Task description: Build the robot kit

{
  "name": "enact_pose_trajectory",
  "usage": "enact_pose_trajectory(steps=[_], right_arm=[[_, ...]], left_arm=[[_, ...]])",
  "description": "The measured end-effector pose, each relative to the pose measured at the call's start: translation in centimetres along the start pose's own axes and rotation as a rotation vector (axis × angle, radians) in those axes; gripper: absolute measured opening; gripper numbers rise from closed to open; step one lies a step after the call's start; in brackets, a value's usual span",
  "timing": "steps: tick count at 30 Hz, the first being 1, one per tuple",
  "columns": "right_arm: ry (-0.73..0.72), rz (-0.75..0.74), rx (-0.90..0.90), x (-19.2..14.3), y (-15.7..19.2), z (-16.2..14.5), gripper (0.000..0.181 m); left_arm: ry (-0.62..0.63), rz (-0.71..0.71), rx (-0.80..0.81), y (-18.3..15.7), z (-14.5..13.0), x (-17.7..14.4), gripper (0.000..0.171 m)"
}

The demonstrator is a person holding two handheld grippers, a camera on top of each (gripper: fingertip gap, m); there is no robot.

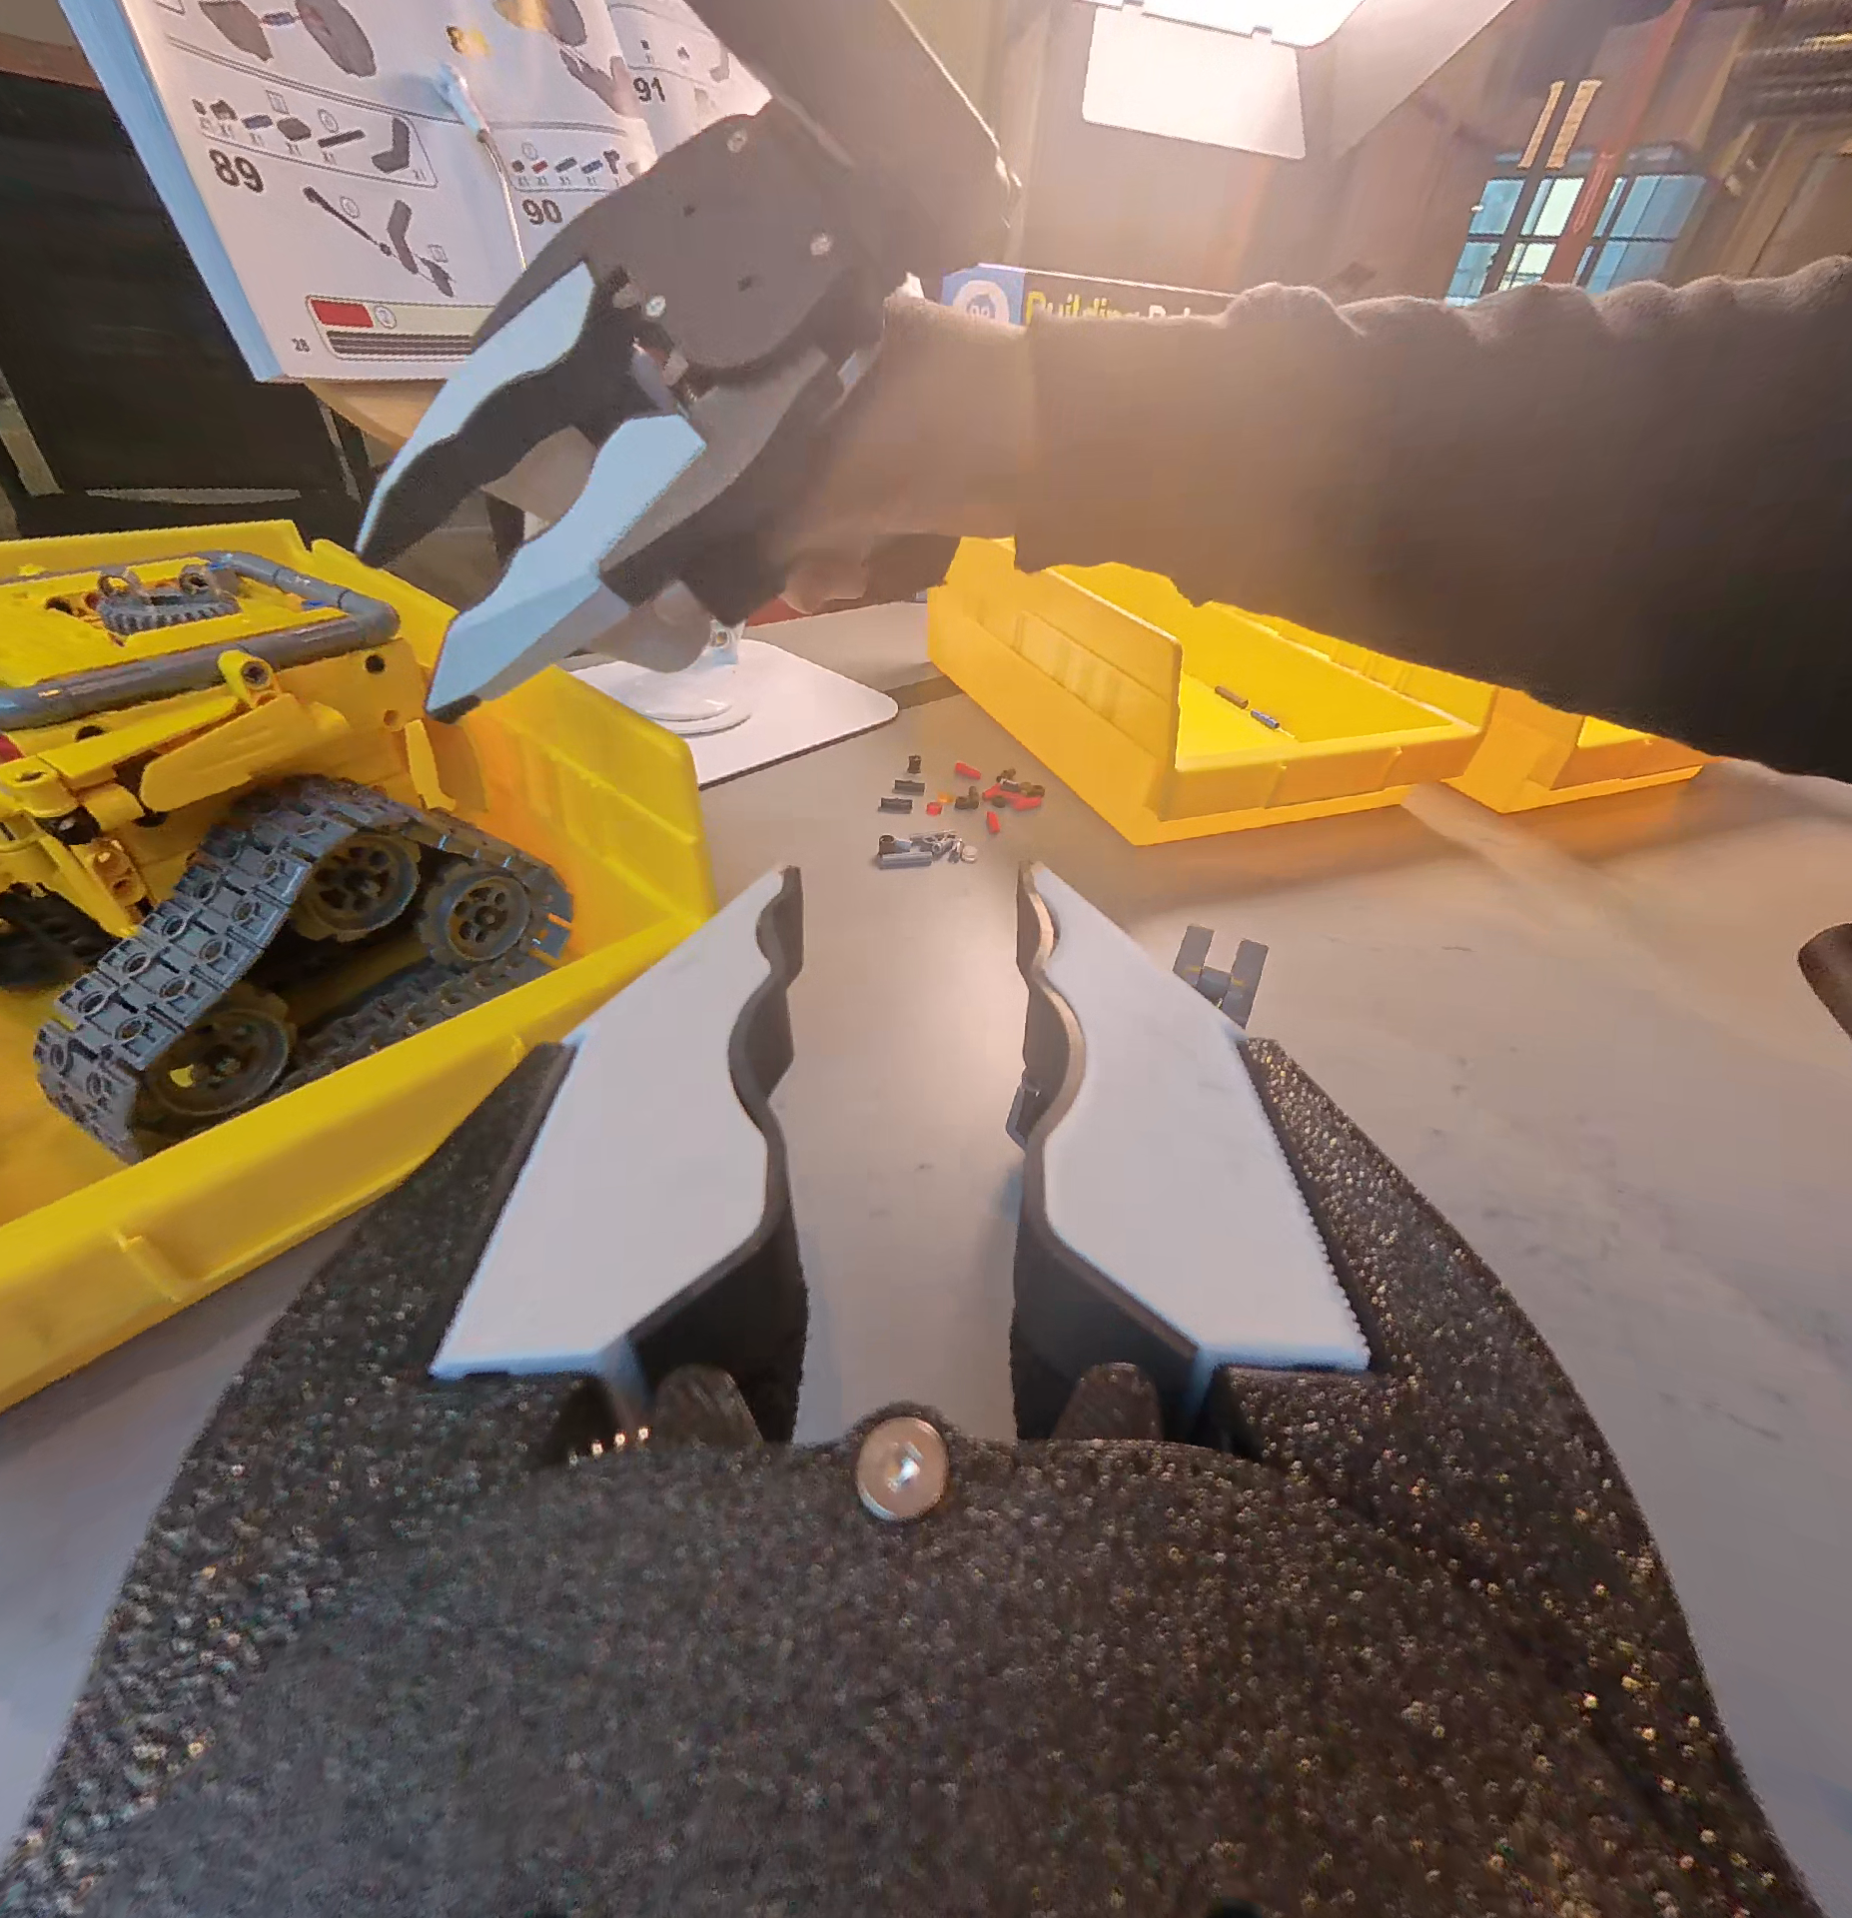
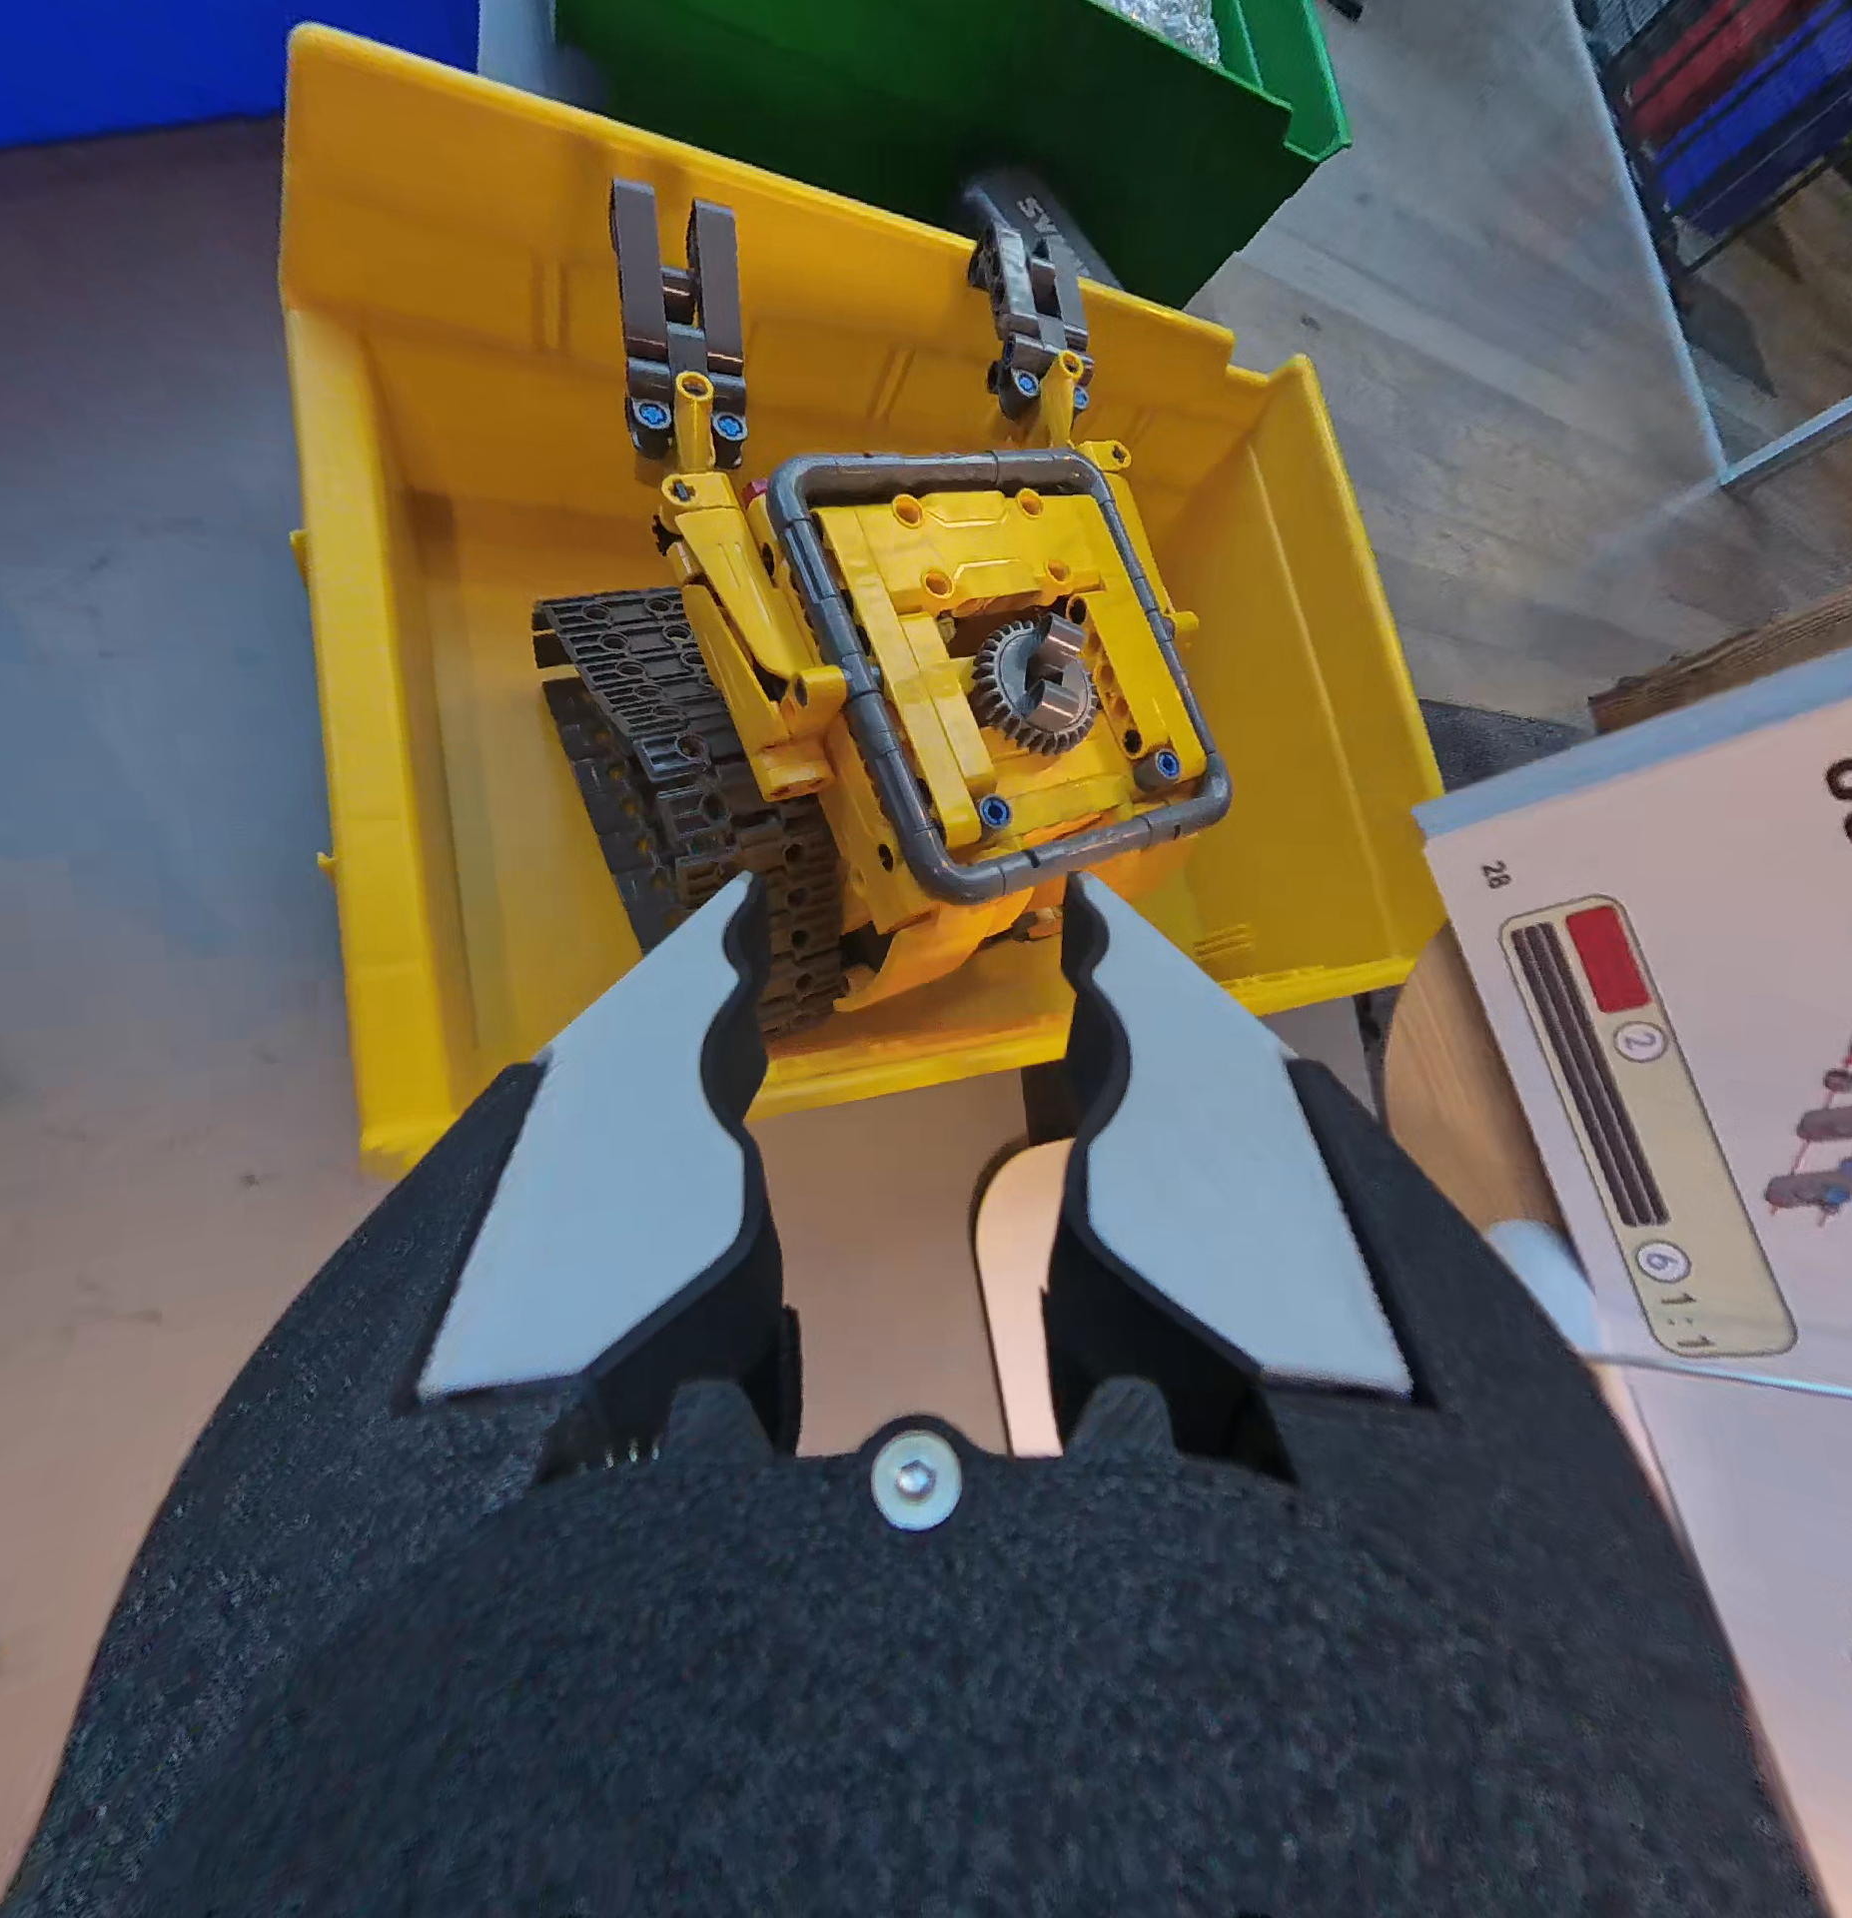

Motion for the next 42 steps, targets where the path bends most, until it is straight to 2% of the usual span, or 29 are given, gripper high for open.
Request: enact_pose_trajectory(steps=[3,8,15,21,23,26,35,42], right_arm=[[0.044,-0.023,-0.085,1.0,0.2,0.1,0.055],[0.110,-0.075,-0.254,2.0,0.4,0.6,0.036],[0.161,-0.072,-0.398,2.2,0.8,1.2,0.037],[0.127,-0.070,-0.370,2.9,0.7,2.2,0.060],[0.123,-0.041,-0.335,3.1,0.8,2.2,0.056],[0.150,-0.019,-0.341,3.3,0.7,1.7,0.038],[0.128,0.015,-0.374,3.0,0.5,1.6,0.036],[0.090,0.134,-0.296,2.3,0.5,1.8,0.031]], left_arm=[[0.005,-0.007,0.000,0.0,-0.1,0.1,0.041],[0.016,-0.019,-0.004,-0.1,-0.3,0.3,0.040],[0.019,-0.029,-0.008,-0.1,-0.3,0.4,0.040],[0.030,-0.039,-0.010,-0.2,-0.5,0.6,0.040],[0.035,-0.041,-0.012,-0.3,-0.6,0.6,0.040],[0.032,-0.039,-0.013,-0.2,-0.6,0.5,0.040],[0.036,-0.042,-0.015,-0.1,-0.6,0.5,0.040],[0.021,-0.040,-0.018,0.2,-0.2,0.2,0.039]])
Point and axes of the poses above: each gripper's, where its closed fingertips meet, x out along the fingers, z out of its top, y = z × x across the jaws, the point moved 6 cm from there along -x, back along the fingers, and after that the axes turned 7 degrees about -y, right-handed, at the moved point
